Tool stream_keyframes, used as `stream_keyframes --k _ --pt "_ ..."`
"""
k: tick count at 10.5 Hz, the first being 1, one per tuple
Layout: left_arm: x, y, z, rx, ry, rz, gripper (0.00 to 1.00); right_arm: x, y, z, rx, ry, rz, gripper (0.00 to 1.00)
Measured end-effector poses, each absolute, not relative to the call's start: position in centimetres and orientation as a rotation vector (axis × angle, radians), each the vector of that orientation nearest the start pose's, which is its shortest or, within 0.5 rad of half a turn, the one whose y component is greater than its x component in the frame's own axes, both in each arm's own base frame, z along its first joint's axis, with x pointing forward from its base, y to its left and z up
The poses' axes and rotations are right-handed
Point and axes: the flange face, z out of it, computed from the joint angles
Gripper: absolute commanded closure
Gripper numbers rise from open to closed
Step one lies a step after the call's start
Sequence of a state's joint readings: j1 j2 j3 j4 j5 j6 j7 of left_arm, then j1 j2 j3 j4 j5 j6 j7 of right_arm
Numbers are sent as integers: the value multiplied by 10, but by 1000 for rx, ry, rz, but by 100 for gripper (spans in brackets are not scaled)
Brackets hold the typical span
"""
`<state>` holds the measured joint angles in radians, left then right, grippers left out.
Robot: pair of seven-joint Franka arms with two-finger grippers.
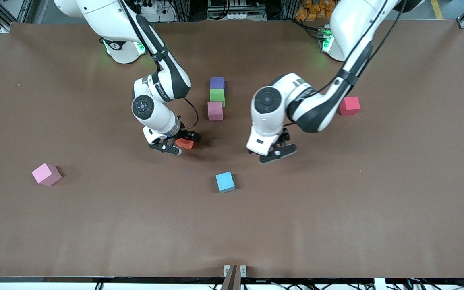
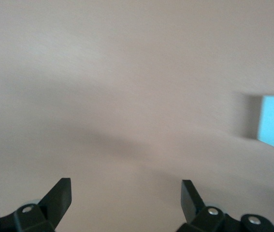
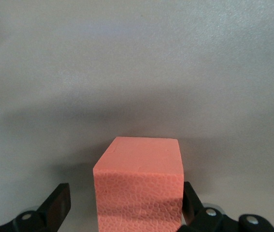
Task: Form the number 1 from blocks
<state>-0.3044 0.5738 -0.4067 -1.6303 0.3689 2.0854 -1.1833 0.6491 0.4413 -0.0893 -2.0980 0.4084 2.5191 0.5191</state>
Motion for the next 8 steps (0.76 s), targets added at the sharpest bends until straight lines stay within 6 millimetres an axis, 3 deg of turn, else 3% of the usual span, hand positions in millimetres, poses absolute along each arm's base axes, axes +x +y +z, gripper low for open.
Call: stream_keyframes --k 2,4,6,8 --pt "553 -383 302 -2984 -524 -61 0 492 307 203 -2948 415 164 41" --pt "539 -378 288 -2963 -507 -7 0 492 308 201 -2950 413 161 46" --pt "508 -366 276 -2926 -487 51 0 493 308 202 -2948 413 156 46" --pt "475 -349 279 -2949 -511 42 0 495 310 206 -2940 410 127 45"
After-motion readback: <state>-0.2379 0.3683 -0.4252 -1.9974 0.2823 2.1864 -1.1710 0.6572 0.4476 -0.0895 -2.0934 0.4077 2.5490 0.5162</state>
